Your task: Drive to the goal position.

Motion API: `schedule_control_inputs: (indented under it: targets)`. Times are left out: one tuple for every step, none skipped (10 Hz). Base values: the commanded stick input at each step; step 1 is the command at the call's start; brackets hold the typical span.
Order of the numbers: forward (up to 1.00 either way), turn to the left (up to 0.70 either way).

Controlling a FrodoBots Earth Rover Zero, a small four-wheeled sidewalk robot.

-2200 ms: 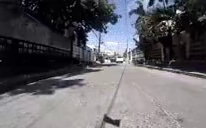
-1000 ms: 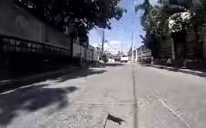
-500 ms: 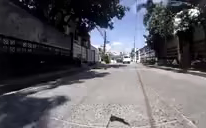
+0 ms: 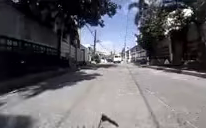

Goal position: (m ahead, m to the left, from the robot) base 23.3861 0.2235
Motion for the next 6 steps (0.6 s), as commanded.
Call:
schedule_control_inputs:
  targets:
    - [1.0,0.03]
    - [1.0,0.03]
    - [1.0,0.03]
    - [1.0,0.03]
    - [1.0,0.03]
    - [1.0,0.03]
